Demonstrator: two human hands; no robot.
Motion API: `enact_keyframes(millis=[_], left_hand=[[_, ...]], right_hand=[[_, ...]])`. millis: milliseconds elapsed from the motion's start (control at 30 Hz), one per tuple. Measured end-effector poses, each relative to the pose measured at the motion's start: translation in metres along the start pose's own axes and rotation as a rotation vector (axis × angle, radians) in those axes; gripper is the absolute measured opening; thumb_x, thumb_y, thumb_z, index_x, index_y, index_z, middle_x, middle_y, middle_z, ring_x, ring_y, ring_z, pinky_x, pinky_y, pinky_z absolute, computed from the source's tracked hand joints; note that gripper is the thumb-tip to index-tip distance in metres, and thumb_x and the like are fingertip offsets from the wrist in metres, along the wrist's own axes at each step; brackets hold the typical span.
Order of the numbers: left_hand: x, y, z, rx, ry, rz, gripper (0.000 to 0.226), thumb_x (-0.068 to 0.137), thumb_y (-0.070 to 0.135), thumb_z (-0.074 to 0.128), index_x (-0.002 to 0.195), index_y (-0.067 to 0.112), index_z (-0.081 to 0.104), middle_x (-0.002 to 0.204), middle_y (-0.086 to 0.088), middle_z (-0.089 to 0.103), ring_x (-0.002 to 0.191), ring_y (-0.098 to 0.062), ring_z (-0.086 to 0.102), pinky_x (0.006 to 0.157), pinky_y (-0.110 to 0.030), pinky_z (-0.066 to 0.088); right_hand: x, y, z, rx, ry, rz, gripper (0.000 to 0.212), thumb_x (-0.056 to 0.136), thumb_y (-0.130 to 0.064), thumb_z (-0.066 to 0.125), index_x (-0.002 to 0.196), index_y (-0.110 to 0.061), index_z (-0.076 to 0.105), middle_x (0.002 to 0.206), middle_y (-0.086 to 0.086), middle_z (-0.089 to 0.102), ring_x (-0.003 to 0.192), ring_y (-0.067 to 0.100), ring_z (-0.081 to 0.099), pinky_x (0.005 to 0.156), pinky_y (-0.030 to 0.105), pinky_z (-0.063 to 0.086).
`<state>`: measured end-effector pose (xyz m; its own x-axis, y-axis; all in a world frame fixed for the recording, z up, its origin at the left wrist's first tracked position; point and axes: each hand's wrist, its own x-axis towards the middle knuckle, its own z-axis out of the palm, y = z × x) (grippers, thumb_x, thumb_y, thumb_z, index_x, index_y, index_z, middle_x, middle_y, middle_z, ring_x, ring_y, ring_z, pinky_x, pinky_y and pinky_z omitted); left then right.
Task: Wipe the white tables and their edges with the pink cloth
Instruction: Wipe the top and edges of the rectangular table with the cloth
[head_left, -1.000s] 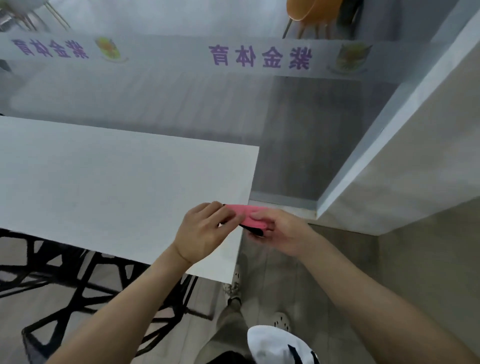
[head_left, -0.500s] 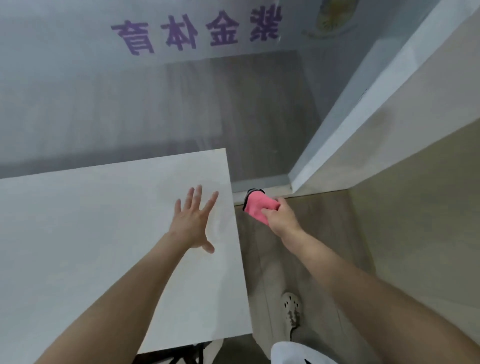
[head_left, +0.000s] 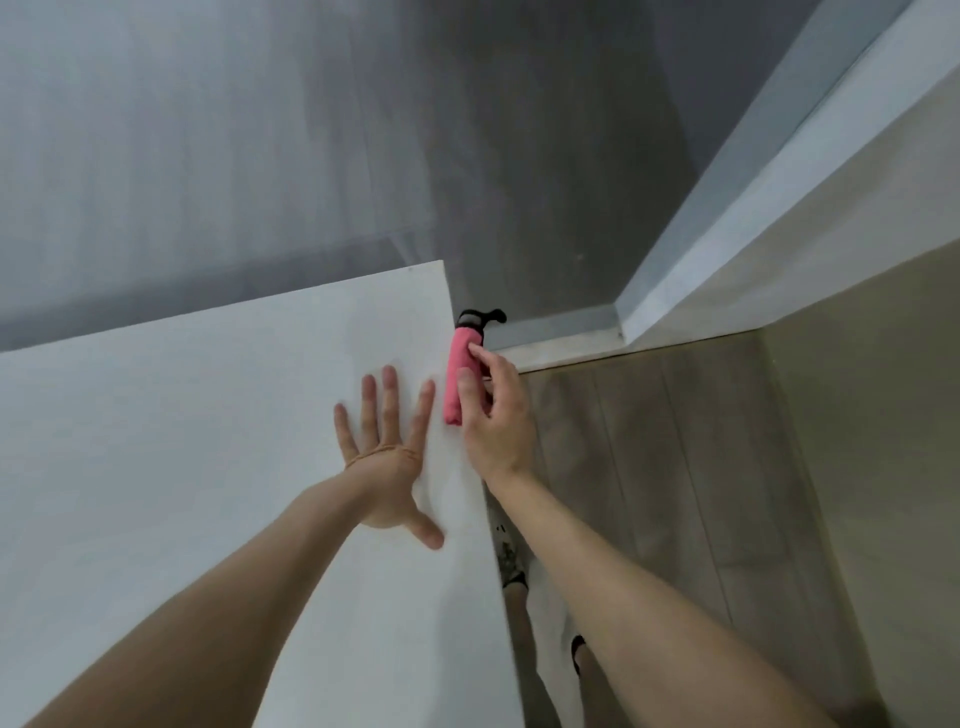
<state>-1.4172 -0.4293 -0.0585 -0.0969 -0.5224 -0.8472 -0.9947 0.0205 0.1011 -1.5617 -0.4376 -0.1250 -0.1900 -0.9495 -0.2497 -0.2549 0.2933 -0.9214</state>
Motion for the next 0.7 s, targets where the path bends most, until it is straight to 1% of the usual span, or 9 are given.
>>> enact_keyframes(millis=[67,100,200,300,367,467,567,600,700], left_hand=[[-0.001,0.001,-0.002,0.003,-0.015,0.001,0.183,0.056,0.07,0.097,0.14,0.032,-0.06,0.135,-0.014,-0.075,0.126,-0.039,-0.07,0.118,-0.069,-0.03],[-0.001,0.001,-0.003,0.005,-0.019,-0.005,0.183,0.056,0.07,0.097,0.14,0.032,-0.061,0.134,-0.014,-0.075,0.126,-0.039,-0.07,0.118,-0.069,-0.03],[-0.002,0.002,-0.004,0.004,-0.032,-0.019,0.183,0.057,0.07,0.097,0.14,0.031,-0.061,0.134,-0.013,-0.075,0.125,-0.038,-0.071,0.119,-0.068,-0.03],[-0.002,0.002,-0.006,0.006,-0.04,-0.02,0.182,0.058,0.069,0.097,0.139,0.031,-0.061,0.133,-0.013,-0.076,0.125,-0.038,-0.071,0.118,-0.067,-0.031],[-0.002,0.003,-0.006,0.009,-0.039,-0.02,0.183,0.057,0.069,0.098,0.14,0.031,-0.061,0.134,-0.013,-0.075,0.125,-0.038,-0.071,0.119,-0.068,-0.03],[0.0,0.002,-0.006,0.006,-0.029,-0.015,0.183,0.056,0.068,0.099,0.14,0.034,-0.06,0.136,-0.012,-0.075,0.127,-0.037,-0.07,0.119,-0.067,-0.03],[0.0,0.002,-0.006,0.0,-0.023,-0.029,0.184,0.055,0.068,0.099,0.139,0.035,-0.061,0.136,-0.012,-0.074,0.127,-0.037,-0.07,0.119,-0.067,-0.029],[-0.001,0.002,-0.006,0.0,-0.02,-0.031,0.184,0.055,0.069,0.099,0.14,0.035,-0.06,0.137,-0.012,-0.074,0.127,-0.037,-0.07,0.12,-0.067,-0.029],[-0.002,0.003,-0.006,0.007,-0.016,-0.027,0.182,0.057,0.069,0.098,0.14,0.034,-0.06,0.137,-0.011,-0.074,0.127,-0.037,-0.07,0.12,-0.067,-0.028]], right_hand=[[0.01,0.0,0.013,0.015,0.077,-0.05,0.034,0.106,-0.037,0.059,0.134,-0.019,0.058,0.128,-0.004,0.06,0.115,0.014,0.059,0.099,0.045,0.055],[0.013,-0.001,0.02,0.033,0.088,-0.068,0.037,0.104,-0.036,0.058,0.134,-0.016,0.055,0.129,0.0,0.058,0.116,0.019,0.059,0.1,0.047,0.055],[0.018,0.002,0.035,-0.025,0.099,-0.1,0.056,0.108,-0.032,0.048,0.158,-0.011,0.039,0.153,0.011,0.044,0.136,0.027,0.051,0.112,0.039,0.051],[0.021,0.005,0.035,-0.067,0.014,-0.173,0.064,0.115,-0.031,0.038,0.173,-0.018,0.015,0.18,0.001,0.008,0.165,0.021,0.019,0.124,0.033,0.04],[0.028,0.006,0.032,-0.013,-0.109,-0.16,0.065,0.118,-0.034,0.035,0.174,-0.024,0.005,0.182,-0.008,0.002,0.166,0.009,0.008,0.133,0.034,0.026],[0.047,0.0,0.029,0.024,-0.17,-0.075,0.063,0.118,-0.039,0.034,0.174,-0.028,0.007,0.18,-0.011,0.011,0.164,0.005,0.014,0.134,0.036,0.022],[0.031,-0.005,0.026,0.065,-0.163,-0.058,0.06,0.118,-0.042,0.032,0.173,-0.032,0.01,0.179,-0.015,0.017,0.163,0.003,0.019,0.129,0.027,0.026],[0.014,-0.002,0.022,0.073,-0.158,-0.064,0.06,0.118,-0.044,0.032,0.173,-0.035,0.011,0.178,-0.016,0.02,0.161,0.005,0.025,0.128,0.029,0.031],[-0.038,0.014,0.002,0.035,-0.191,-0.119,0.058,0.117,-0.048,0.03,0.17,-0.046,0.008,0.169,-0.012,0.041,0.142,0.02,0.056,0.113,0.052,0.053]])
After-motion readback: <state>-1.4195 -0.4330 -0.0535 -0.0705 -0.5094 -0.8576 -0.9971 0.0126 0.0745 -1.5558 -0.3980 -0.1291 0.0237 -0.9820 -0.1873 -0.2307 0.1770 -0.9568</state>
